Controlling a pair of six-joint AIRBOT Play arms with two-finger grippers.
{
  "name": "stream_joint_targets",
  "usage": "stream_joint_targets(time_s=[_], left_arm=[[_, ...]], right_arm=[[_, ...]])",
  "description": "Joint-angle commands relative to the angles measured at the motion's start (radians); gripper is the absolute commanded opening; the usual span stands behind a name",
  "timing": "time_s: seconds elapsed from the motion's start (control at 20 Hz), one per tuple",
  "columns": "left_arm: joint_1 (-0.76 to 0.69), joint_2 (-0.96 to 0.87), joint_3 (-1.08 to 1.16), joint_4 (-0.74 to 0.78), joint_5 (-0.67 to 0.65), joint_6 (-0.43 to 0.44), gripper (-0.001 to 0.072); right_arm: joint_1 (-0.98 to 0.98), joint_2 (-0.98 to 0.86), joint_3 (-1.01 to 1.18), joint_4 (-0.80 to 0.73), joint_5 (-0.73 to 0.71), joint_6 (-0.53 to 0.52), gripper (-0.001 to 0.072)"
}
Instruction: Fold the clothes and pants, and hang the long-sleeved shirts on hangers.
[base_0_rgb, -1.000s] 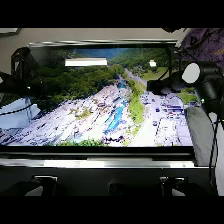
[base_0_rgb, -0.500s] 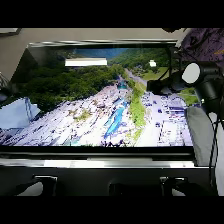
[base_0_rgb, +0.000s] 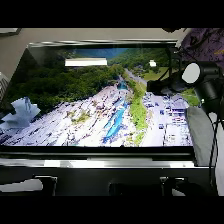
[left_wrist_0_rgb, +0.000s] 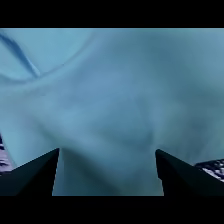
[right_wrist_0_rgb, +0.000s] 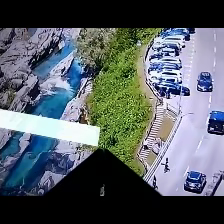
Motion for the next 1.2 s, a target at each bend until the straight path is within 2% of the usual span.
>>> stream_joint_targets(time_s=[0.0, 0.05, 0.1, 0.25, 0.35, 0.45, 0.65, 0.8, 0.95, 1.05, 1.15], left_arm=[[0.014, -0.112, -0.006, -0.019, 0.027, 0.000, 0.0714], [0.014, -0.121, -0.006, -0.038, 0.027, 0.000, 0.0469], [0.014, -0.118, -0.005, -0.057, 0.027, 0.002, 0.0009], [-0.003, -0.080, 0.019, -0.153, 0.022, 0.008, 0.0017], [-0.046, -0.021, 0.021, -0.209, 0.014, 0.008, 0.0016], [-0.135, 0.057, 0.021, -0.271, -0.008, 0.008, 0.0016], [-0.410, 0.190, 0.021, -0.451, -0.045, 0.007, 0.0016], [-0.660, 0.208, 0.021, -0.599, -0.027, -0.058, 0.0016], [-0.935, 0.153, 0.021, -0.615, 0.072, -0.160, 0.0016], [-1.083, 0.078, 0.021, -0.616, 0.121, -0.230, 0.0016], [-1.171, -0.008, 0.021, -0.616, 0.151, -0.248, 0.0040]], right_arm=[[0.001, 0.000, 0.001, 0.005, 0.002, 0.003, 0.0039], [0.001, 0.000, 0.001, 0.007, 0.002, 0.003, 0.0039], [0.001, 0.000, 0.001, 0.007, 0.002, 0.003, 0.0039], [0.001, 0.002, 0.001, 0.007, 0.019, 0.003, 0.0051], [0.001, 0.002, 0.001, 0.006, 0.034, 0.003, 0.0147], [0.001, 0.005, 0.001, 0.006, 0.061, 0.004, 0.0148], [0.001, 0.026, 0.001, -0.035, 0.141, 0.002, 0.0151], [0.001, 0.055, 0.001, -0.120, 0.192, -0.001, 0.0153], [0.001, 0.089, 0.001, -0.179, 0.239, -0.016, 0.0161], [0.001, 0.103, 0.001, -0.182, 0.264, -0.054, 0.0303], [0.001, 0.108, 0.001, -0.182, 0.278, -0.106, 0.0357]])
